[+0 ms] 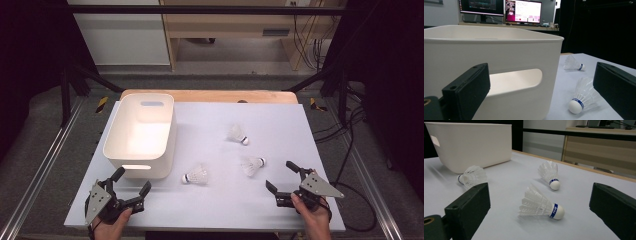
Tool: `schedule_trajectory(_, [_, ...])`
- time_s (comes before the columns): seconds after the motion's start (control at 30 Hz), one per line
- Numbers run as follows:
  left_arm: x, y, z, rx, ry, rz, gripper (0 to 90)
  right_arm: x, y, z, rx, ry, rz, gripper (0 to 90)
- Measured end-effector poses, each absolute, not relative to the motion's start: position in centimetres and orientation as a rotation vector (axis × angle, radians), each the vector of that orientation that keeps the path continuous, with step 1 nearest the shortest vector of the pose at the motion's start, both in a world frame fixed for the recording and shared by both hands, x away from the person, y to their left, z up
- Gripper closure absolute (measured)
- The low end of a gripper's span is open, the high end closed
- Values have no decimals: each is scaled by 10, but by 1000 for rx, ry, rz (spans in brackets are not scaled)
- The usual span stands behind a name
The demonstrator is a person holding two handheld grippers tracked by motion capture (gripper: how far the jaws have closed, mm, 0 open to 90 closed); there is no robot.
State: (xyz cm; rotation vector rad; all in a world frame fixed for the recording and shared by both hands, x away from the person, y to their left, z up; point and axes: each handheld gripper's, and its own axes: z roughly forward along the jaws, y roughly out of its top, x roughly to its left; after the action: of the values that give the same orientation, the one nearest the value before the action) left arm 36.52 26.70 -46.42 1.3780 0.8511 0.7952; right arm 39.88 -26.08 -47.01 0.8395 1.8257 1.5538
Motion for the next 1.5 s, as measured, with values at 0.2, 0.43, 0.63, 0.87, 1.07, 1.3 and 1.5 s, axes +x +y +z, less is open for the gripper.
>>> schedule_trajectory(0.2, [361, 260, -464, 1435, 845, 780, 14, 399, -261, -470, 832, 1820, 1566, 44])
schedule_trajectory(0.43, [354, 245, -460, 1456, 815, 754, 15, 398, -258, -469, 825, 1831, 1553, 42])
schedule_trajectory(0.63, [352, 234, -458, 1482, 787, 742, 14, 398, -256, -466, 821, 1826, 1555, 39])
schedule_trajectory(0.87, [353, 206, -444, 1527, 752, 710, 18, 395, -256, -466, 814, 1832, 1538, 37])
schedule_trajectory(1.07, [364, 179, -433, 1551, 742, 699, 15, 394, -257, -464, 813, 1821, 1512, 34])
schedule_trajectory(1.3, [374, 154, -427, 1586, 732, 680, 18, 395, -258, -461, 834, 1799, 1522, 34])
schedule_trajectory(1.5, [382, 141, -424, 1638, 784, 649, 45, 394, -258, -461, 836, 1794, 1506, 35])
